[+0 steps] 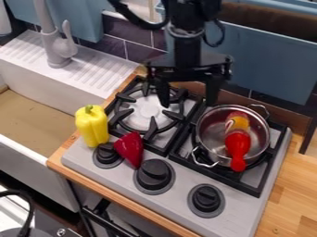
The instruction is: Put the red bottle inside the pot
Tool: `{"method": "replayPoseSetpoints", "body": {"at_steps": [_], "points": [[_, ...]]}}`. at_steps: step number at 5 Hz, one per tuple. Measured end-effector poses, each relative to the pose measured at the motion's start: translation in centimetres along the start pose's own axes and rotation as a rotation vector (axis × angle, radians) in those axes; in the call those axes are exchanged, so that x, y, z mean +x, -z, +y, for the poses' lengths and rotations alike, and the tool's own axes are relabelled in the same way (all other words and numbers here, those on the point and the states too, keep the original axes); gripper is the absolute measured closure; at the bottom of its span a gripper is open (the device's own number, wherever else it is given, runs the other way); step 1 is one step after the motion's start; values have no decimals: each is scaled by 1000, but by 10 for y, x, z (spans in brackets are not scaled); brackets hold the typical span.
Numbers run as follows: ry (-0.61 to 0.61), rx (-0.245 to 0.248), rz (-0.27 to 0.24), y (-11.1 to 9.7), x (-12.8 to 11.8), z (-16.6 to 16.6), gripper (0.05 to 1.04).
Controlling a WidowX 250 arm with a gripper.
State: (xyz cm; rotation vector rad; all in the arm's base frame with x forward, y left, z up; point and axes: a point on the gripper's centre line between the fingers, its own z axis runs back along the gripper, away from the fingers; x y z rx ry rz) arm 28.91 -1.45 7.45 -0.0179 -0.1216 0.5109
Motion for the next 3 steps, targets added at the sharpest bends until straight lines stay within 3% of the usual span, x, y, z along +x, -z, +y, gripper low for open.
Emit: {"method": "replayPoseSetpoints", "body": {"at_steps": [1,3], "points": [[-25,5,16,-5,5,15,85],[31,34,-3,-27,20,29,85]]}}
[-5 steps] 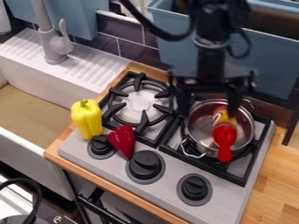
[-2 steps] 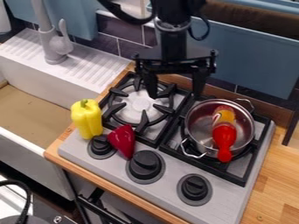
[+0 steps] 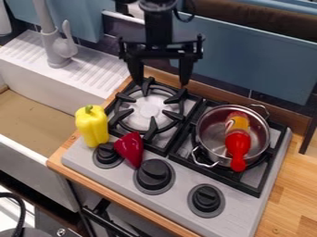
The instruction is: Put the red bottle inside the pot
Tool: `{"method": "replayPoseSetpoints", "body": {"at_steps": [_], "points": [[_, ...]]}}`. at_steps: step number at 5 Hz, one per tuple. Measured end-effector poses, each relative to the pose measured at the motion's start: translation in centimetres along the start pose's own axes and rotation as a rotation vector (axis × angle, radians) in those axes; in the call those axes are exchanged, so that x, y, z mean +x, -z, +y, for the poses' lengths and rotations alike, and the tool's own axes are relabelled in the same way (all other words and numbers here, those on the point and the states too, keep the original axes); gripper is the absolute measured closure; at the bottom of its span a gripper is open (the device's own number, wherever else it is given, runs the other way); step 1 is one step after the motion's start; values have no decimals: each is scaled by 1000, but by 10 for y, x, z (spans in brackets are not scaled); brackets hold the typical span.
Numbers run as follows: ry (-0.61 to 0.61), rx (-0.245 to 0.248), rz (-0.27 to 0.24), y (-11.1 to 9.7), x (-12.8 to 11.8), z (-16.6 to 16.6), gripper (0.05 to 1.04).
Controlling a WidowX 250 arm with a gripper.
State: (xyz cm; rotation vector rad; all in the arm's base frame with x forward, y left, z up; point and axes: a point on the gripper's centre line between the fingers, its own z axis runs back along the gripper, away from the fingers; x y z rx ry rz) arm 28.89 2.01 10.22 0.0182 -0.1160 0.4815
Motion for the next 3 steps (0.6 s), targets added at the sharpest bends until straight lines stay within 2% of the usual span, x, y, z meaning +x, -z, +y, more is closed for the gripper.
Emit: {"method": "replayPoseSetpoints", "body": {"at_steps": [2,3], "points": [[7,-23,30,-19,10,8,85],[16,-22,29,-25,13,10,85]]}}
